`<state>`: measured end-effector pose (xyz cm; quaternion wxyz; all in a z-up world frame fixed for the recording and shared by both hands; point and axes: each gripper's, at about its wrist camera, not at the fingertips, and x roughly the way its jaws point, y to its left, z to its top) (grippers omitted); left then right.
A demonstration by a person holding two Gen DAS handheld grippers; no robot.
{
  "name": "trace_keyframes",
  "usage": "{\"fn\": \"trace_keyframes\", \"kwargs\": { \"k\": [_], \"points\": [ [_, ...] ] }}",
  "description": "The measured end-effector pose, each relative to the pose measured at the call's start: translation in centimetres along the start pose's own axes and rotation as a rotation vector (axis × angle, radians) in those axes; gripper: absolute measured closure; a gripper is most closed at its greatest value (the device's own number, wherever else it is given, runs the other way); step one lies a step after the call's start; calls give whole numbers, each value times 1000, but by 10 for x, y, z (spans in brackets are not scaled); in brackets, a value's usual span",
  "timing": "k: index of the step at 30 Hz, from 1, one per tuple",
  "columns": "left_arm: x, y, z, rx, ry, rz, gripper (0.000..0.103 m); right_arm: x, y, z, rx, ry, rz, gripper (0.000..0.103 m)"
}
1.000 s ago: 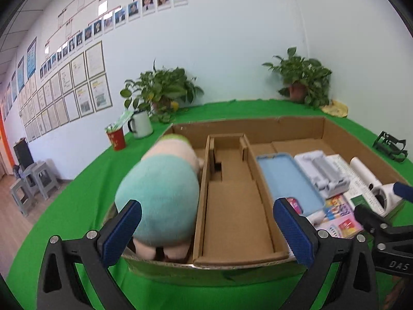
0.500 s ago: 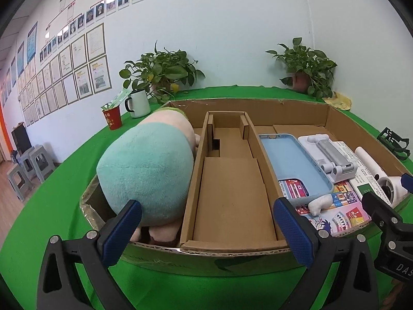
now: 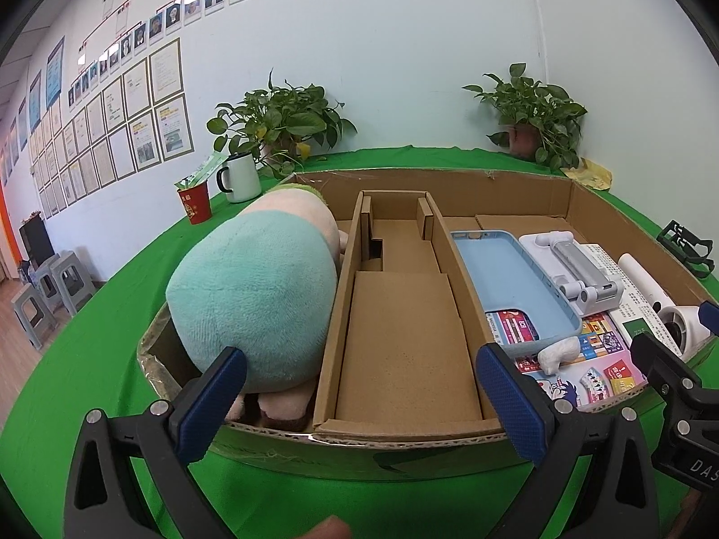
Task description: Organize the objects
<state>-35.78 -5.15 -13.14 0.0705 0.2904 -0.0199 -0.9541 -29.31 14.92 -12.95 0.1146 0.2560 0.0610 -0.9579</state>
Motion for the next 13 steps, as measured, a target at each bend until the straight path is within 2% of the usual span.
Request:
{"fn": "trace_keyframes", "kwargs": {
  "k": [13],
  "points": [
    [1,-1,0,2,2,5,0,0,0,0,1,0,2,0]
  ]
}}
